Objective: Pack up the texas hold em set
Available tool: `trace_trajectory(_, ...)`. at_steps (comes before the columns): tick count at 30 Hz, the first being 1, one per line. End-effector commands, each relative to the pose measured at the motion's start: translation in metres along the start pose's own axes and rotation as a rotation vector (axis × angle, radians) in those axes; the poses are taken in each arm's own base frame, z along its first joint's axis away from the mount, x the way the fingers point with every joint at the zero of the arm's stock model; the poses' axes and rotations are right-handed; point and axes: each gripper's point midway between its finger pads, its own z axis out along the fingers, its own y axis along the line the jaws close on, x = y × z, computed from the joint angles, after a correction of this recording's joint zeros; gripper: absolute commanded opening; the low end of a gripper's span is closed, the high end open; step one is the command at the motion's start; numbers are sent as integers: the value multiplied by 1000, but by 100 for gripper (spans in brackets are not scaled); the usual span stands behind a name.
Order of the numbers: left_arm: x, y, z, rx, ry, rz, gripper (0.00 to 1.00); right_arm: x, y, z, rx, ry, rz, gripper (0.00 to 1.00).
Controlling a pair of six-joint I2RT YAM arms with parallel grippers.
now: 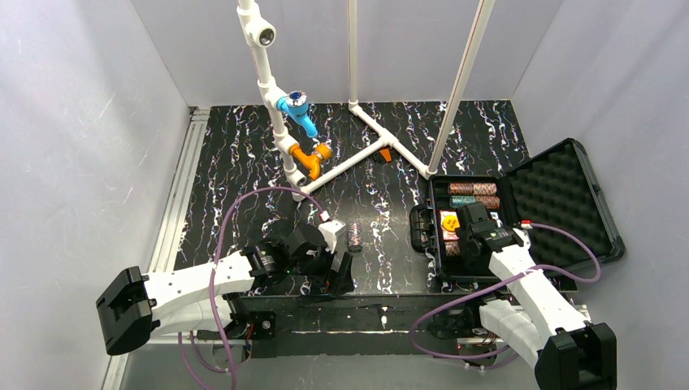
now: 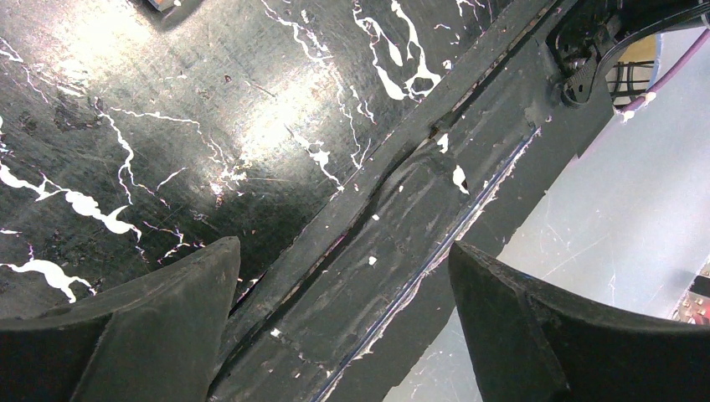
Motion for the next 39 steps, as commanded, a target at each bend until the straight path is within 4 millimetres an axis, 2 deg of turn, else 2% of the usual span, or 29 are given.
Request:
trace_trajectory(1,-1,1,0,-10,-8,4,93,-6,17,-8,-48,-11,-3,71)
trace_trajectory(3,-1,1,0,-11,-8,4,93,-4,12,-5,-35,-7,-17,78)
trace_trajectory(4,-1,1,0,-11,-10,4,93,-5,17,-9,-50,-5,-14,80)
trace_trajectory(9,-3,2,-1,-18,-16,-2,93,-6,20,-13,-68,2,-29,88)
trace_trajectory(14,-5,14,-3,-117,-16,-61,92,-16,18,-21,-73,-28,-87,98)
trace_trajectory(23,-15,23,-3,-227,-71,-125,92,-46,12,-49,-106,-116,-179,98)
trace_trajectory(31,-19,29,4,-393,-49,-126,88,-70,1,-64,-154,-210,-236,98)
trace_trajectory(39,-17,20,12,-496,-85,-173,86,-84,2,-79,-219,-263,-261,98)
